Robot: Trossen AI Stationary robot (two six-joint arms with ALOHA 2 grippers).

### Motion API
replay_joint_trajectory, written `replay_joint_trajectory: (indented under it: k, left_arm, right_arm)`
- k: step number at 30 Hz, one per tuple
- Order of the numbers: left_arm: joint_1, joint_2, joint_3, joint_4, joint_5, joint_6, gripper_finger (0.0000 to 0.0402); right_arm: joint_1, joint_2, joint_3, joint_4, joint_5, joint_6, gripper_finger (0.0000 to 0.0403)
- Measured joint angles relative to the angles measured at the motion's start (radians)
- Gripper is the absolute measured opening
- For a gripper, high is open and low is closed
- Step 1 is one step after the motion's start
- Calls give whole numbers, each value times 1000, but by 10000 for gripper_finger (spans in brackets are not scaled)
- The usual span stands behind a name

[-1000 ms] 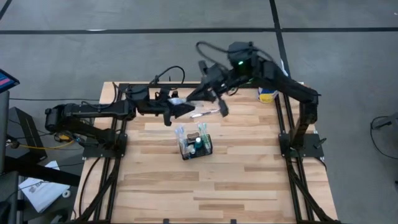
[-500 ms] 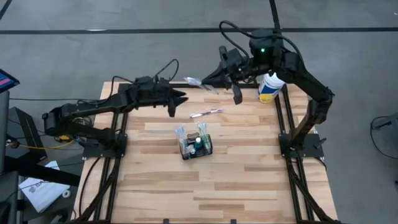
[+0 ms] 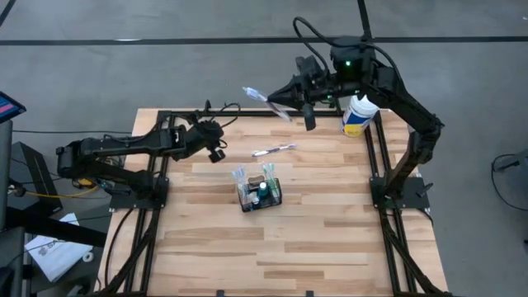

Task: Pick & Place toothbrushing station
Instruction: Put the bottom purple toothbrush into the mesh organizer

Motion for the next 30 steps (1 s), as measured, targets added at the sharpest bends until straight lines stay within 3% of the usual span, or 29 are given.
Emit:
replay_joint_trajectory:
  k: [5,10,15,24,30]
  left_arm:
    - [1,0,0,-14,-2,5,127]
    - [1,0,0,-13,-2,-2,124]
    - [6,0,0,-11,-3,-4,123]
    - [37,0,0,-4,-3,-8,122]
    - [59,-9,0,-6,-3,-8,122]
  right_arm:
    - [40,-18,-2,-44,185,11,0]
    - [140,-103,0,-200,491,77,0]
    - [327,-204,-57,-281,797,233,0]
    - [773,-301,-340,-424,1386,735,0]
    - [1004,-324,-738,-592,1776,1494,0]
